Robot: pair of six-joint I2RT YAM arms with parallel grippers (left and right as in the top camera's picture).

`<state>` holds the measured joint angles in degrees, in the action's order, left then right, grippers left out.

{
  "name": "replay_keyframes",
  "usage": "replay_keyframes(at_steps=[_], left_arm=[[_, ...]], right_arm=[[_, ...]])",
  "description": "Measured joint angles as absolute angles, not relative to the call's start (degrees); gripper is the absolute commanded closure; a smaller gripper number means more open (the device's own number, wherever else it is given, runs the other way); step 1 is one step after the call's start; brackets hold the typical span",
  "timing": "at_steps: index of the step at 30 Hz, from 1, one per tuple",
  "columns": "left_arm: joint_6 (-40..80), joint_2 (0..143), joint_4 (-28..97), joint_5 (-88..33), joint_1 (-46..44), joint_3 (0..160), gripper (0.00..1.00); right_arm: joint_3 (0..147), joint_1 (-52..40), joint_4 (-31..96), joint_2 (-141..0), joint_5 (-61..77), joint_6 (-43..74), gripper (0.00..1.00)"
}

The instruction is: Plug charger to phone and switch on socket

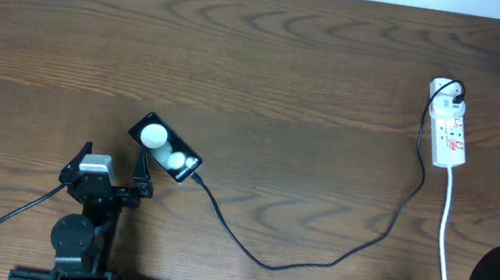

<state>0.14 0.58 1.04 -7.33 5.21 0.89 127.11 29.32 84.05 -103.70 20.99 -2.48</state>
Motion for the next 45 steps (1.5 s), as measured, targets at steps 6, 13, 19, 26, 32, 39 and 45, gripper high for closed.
replay_keyframes(at_steps=[6, 13, 19, 26, 32, 39, 45], left_arm=[[0.14, 0.58, 1.04, -7.33, 5.21, 0.89, 0.05], [0.14, 0.58, 1.06, -7.33, 5.21, 0.89, 0.05], [0.14, 0.58, 1.04, -7.33, 5.21, 0.89, 0.05], [0.14, 0.58, 1.06, -7.33, 5.21, 0.89, 0.05], [0.14, 0.58, 1.08, -7.31, 5.21, 0.91, 0.05], [0.12, 0.58, 1.26, -7.33, 5.21, 1.04, 0.05], [0.10, 0.58, 1.30, -7.33, 5.21, 1.10, 0.05]], right_arm=[[127.11, 29.32, 84.03, -103.70, 20.99, -2.48, 0.01], [127.11, 29.32, 84.03, -103.70, 20.99, -2.48, 0.01], [127.11, 29.32, 84.05, -103.70, 20.99, -2.48, 0.01], [126.91, 28.56, 83.74, -103.09, 20.60, -2.46, 0.01], [118.37, 23.42, 69.80, -93.89, 19.75, -2.02, 0.01], [86.87, 10.81, 32.84, -73.36, 20.03, -2.44, 0.01], [56.95, 4.60, 5.72, -59.05, 19.79, -5.82, 0.01]])
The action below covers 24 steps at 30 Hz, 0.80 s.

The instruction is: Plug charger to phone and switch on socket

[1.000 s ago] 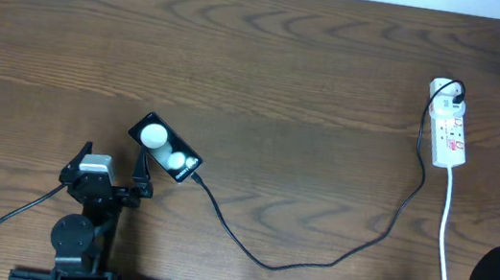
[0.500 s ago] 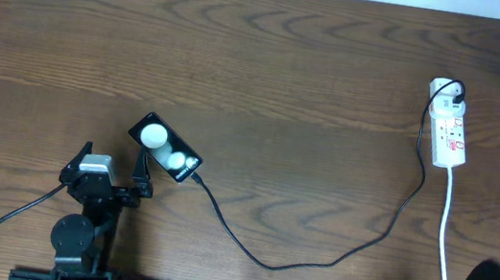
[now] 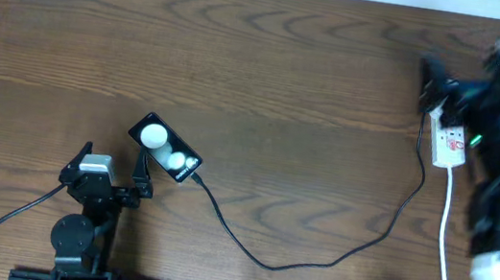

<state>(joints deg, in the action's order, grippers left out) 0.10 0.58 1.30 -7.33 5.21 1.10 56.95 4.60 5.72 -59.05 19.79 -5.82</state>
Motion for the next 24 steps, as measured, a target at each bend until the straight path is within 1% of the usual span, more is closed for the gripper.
replay_keyframes(at_steps=[7, 9, 11, 17, 21, 24], left_arm=[[0.05, 0.60, 1.32, -7.33, 5.21, 1.10, 0.05], [0.01, 0.60, 1.32, -7.33, 5.21, 1.10, 0.05], [0.01, 0.60, 1.32, -7.33, 5.21, 1.10, 0.05], [-0.03, 0.60, 1.32, -7.31, 5.21, 1.10, 0.05], [-0.01, 0.58, 1.32, -7.31, 5.21, 1.10, 0.05], [-0.03, 0.58, 1.32, -7.33, 5.21, 1.10, 0.05]], right_arm=[[27.49, 3.11, -18.22, -42.96, 19.53, -8.75, 0.01], [20.53, 3.09, -22.87, -37.50, 19.27, -9.26, 0.01], [14.92, 3.07, -24.73, -32.38, 18.83, -9.52, 0.01], [2.24, 3.07, -24.93, -20.97, 17.47, -9.56, 0.01], [0.38, 3.07, -14.04, -14.74, 15.59, -9.74, 0.01], [0.40, 3.07, -8.49, -10.44, 14.52, -9.74, 0.01]])
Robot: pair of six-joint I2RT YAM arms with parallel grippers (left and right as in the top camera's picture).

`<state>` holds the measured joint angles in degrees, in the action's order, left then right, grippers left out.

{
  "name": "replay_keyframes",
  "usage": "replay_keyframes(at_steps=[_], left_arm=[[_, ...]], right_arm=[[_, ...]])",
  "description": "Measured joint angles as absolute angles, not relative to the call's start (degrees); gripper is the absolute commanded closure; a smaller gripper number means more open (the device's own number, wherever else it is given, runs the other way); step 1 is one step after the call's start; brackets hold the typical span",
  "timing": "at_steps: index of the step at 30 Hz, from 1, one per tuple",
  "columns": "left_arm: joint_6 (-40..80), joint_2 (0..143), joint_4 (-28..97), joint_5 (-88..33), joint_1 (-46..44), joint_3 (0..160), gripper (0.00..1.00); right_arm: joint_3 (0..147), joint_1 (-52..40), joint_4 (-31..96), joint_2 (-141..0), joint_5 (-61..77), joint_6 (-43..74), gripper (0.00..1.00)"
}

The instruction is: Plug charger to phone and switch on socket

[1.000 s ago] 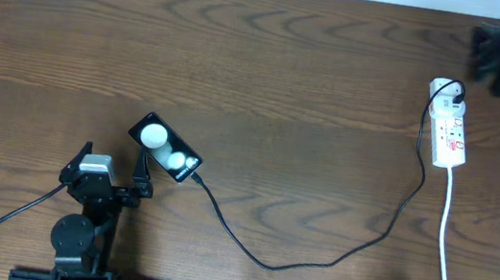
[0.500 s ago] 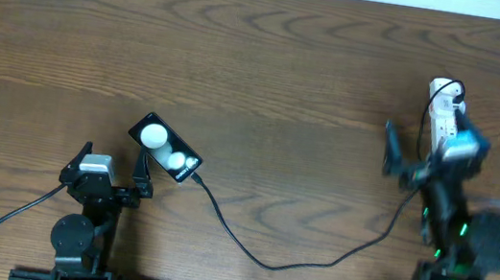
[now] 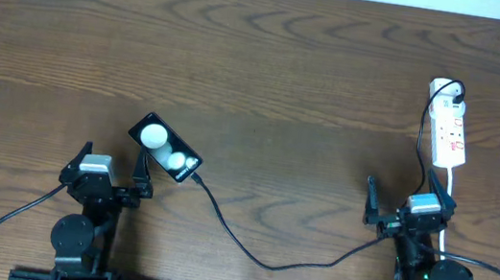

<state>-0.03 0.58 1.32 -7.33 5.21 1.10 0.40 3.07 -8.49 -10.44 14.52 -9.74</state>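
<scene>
The black phone (image 3: 166,148) lies flat at the left middle of the table, with bright reflections on its screen. A black charger cable (image 3: 311,261) meets the phone's lower right end (image 3: 196,179) and curves right and up to the white socket strip (image 3: 450,135) at the back right. A white plug (image 3: 445,88) sits in the strip's far end. The switch's position is too small to read. My left gripper (image 3: 112,164) rests open just in front of the phone. My right gripper (image 3: 405,201) stands open at the front right, below the strip, holding nothing.
The strip's white lead (image 3: 448,219) runs toward the front edge, passing beside the right arm's base. The left arm's base (image 3: 75,233) and its black cable (image 3: 7,224) sit at the front left. The tabletop is dark wood (image 3: 299,59).
My right arm was up over the socket strip at the back right; now it is lowered at the front right with its gripper open. Phone, cable, strip and left arm are unchanged.
At first my right arm reached along the far right edge, its gripper past the strip near the table's corner. Then it hovered blurred over the socket strip. Now it sits at the front right. The phone stayed with the cable at its end throughout.
</scene>
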Motion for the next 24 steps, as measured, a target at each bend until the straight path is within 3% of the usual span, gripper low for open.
replay_keyframes(at_steps=[6, 24], left_arm=[[-0.05, 0.58, 1.32, -7.31, 5.21, 1.10, 0.05], [-0.03, 0.60, 1.32, -7.31, 5.21, 1.10, 0.05]], right_arm=[[0.36, 3.07, 2.94, -3.07, 13.21, -9.52, 0.01], [0.38, 3.09, 3.16, -0.82, 11.03, -8.10, 0.01]])
